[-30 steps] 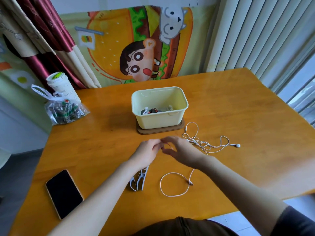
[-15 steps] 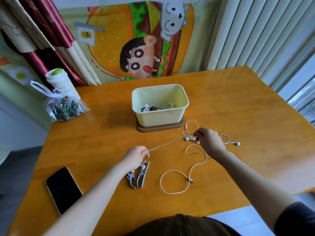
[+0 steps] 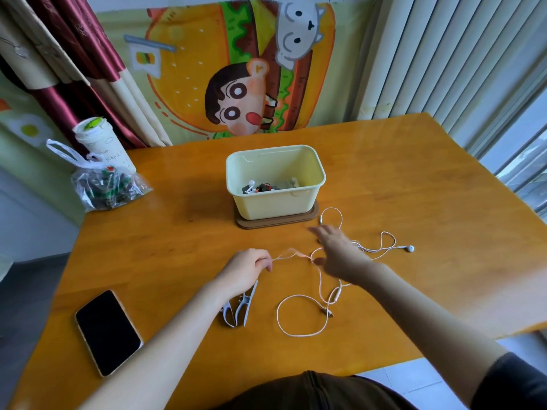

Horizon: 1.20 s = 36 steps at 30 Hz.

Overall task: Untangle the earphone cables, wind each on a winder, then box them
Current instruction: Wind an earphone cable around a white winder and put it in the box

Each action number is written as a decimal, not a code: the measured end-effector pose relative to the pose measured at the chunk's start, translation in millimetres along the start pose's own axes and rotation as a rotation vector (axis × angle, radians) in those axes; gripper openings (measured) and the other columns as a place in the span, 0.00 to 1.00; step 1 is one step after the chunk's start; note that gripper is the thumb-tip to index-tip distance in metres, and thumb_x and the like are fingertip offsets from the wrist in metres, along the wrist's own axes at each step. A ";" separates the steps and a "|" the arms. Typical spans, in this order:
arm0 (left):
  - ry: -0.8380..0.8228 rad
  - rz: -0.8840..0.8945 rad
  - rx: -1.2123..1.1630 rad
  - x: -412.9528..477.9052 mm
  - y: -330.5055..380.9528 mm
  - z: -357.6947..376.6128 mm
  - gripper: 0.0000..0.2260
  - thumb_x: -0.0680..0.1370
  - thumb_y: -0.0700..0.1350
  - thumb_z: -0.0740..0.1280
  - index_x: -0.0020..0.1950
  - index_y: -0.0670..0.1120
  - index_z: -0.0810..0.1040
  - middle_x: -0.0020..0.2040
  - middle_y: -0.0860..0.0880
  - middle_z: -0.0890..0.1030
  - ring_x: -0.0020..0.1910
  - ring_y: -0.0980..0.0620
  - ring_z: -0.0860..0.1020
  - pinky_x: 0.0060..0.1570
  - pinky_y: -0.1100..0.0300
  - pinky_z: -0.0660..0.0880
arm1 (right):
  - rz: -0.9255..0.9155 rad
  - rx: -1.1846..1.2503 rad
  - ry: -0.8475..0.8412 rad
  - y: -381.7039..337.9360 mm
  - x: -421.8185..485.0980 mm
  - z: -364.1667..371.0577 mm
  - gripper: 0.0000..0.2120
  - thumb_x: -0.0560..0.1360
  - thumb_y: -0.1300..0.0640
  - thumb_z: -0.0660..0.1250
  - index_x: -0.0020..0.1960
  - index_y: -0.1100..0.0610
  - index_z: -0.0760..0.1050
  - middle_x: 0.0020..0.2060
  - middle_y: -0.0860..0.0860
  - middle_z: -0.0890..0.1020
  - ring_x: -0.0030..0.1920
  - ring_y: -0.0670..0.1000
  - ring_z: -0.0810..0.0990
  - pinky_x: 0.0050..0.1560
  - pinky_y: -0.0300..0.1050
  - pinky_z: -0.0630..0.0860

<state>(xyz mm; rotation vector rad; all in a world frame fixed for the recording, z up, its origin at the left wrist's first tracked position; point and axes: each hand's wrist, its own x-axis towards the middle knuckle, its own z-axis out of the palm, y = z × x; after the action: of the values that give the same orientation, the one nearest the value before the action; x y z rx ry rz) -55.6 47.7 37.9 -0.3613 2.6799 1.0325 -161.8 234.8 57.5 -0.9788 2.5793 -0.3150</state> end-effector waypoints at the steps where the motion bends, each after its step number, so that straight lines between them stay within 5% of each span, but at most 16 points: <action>1: 0.001 0.036 0.008 0.1 7.2 -0.6 0.12 0.82 0.44 0.58 0.42 0.50 0.77 0.37 0.54 0.75 0.39 0.52 0.74 0.36 0.62 0.69 | -0.098 0.109 -0.048 -14.7 -3.2 5.7 0.32 0.75 0.57 0.68 0.74 0.56 0.58 0.70 0.54 0.66 0.70 0.54 0.64 0.69 0.44 0.60; 5: 0.038 0.128 0.076 -1.3 23.7 -1.0 0.12 0.82 0.41 0.58 0.51 0.49 0.81 0.44 0.53 0.77 0.52 0.48 0.71 0.52 0.54 0.70 | -0.192 0.336 -0.069 -47.2 -2.9 18.4 0.15 0.77 0.54 0.64 0.62 0.59 0.70 0.54 0.55 0.79 0.51 0.52 0.78 0.52 0.43 0.75; 7: 0.124 0.109 0.036 -3.6 23.4 -2.9 0.12 0.82 0.43 0.58 0.47 0.51 0.80 0.40 0.54 0.76 0.53 0.49 0.69 0.53 0.53 0.69 | -0.191 0.393 -0.020 -48.2 -0.7 15.7 0.10 0.79 0.56 0.62 0.55 0.62 0.73 0.45 0.56 0.81 0.42 0.50 0.77 0.41 0.35 0.71; 10: 0.227 0.099 0.057 -2.7 20.5 -4.9 0.05 0.81 0.47 0.60 0.49 0.52 0.75 0.40 0.53 0.76 0.55 0.52 0.68 0.53 0.57 0.62 | -0.200 0.380 0.063 -46.0 1.4 17.5 0.10 0.81 0.57 0.58 0.54 0.60 0.75 0.37 0.52 0.79 0.37 0.48 0.75 0.38 0.33 0.69; 15: 0.311 0.003 0.088 -3.0 -11.4 2.9 0.11 0.79 0.48 0.64 0.60 0.47 0.71 0.56 0.52 0.74 0.58 0.51 0.68 0.58 0.56 0.64 | -0.064 0.347 0.156 -29.1 7.0 22.9 0.11 0.81 0.58 0.58 0.53 0.60 0.78 0.41 0.53 0.82 0.38 0.48 0.78 0.38 0.35 0.72; 21: -0.011 -0.356 0.318 -13.0 -62.9 40.3 0.19 0.78 0.59 0.61 0.60 0.47 0.72 0.62 0.49 0.74 0.63 0.47 0.69 0.62 0.53 0.64 | 0.042 0.301 0.137 -9.7 7.5 30.7 0.11 0.80 0.58 0.59 0.54 0.61 0.78 0.45 0.54 0.82 0.39 0.48 0.77 0.35 0.33 0.70; 29: -0.046 -0.431 0.381 -12.0 -64.8 60.0 0.18 0.76 0.57 0.66 0.56 0.45 0.73 0.58 0.48 0.78 0.60 0.46 0.71 0.57 0.55 0.67 | 0.061 0.332 0.037 -10.4 4.9 40.5 0.12 0.81 0.58 0.58 0.56 0.61 0.78 0.43 0.52 0.81 0.33 0.42 0.73 0.31 0.30 0.65; 36: 0.082 -0.448 0.004 -6.8 -49.6 46.7 0.17 0.72 0.53 0.72 0.56 0.46 0.75 0.51 0.51 0.77 0.55 0.48 0.76 0.50 0.58 0.71 | 0.018 0.452 0.036 -22.1 4.4 28.8 0.10 0.80 0.59 0.59 0.53 0.64 0.77 0.38 0.51 0.78 0.32 0.43 0.75 0.30 0.28 0.71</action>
<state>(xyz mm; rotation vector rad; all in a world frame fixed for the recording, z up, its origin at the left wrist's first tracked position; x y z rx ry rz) -27.1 44.8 -24.3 -0.9665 2.4929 0.8869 -140.0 213.3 37.5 -0.7862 2.3856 -0.8711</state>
